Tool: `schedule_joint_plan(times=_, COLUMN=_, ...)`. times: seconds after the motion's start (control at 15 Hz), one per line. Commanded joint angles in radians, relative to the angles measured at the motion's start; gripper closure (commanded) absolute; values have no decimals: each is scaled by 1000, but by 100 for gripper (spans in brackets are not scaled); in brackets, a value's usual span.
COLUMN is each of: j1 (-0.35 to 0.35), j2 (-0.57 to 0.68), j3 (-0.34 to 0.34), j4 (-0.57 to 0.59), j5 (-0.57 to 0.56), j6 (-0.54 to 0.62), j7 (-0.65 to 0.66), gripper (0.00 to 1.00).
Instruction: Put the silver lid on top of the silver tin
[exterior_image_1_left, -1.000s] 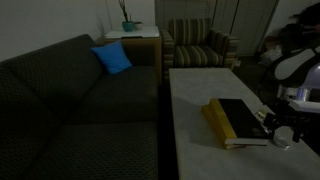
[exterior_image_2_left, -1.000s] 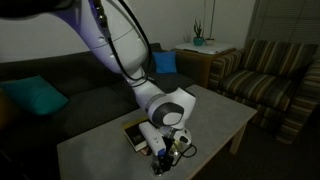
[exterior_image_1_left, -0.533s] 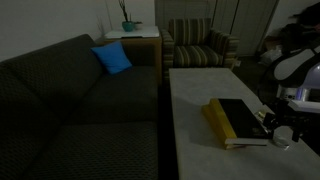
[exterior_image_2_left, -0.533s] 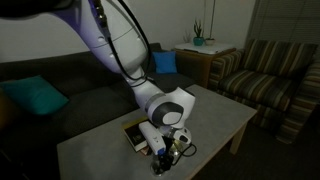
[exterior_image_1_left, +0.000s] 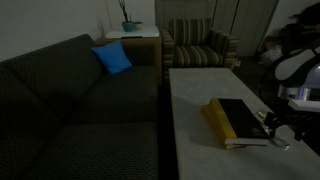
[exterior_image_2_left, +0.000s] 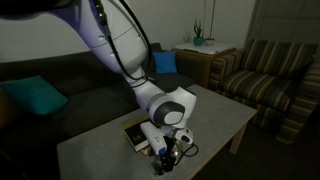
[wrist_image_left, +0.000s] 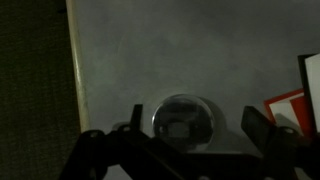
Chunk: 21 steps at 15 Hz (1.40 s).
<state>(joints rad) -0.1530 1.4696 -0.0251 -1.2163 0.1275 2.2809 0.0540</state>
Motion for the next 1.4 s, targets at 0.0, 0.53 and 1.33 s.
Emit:
schedule_joint_plan(times=0.0, j1=11, j2=0, j3=-18, j4=12, j5=-9, j6=-7, j7=31, gripper=0)
schedule_joint_plan(times=0.53, j1=25, j2=0, j3=-28, j4=22, j5=-23, j6=-7, j7=43, gripper=0)
schedule_joint_plan(times=1.33, j1=76, j2=2, j3=-63, j4=-15, j5=-218, j6=88, j7=-104, gripper=0)
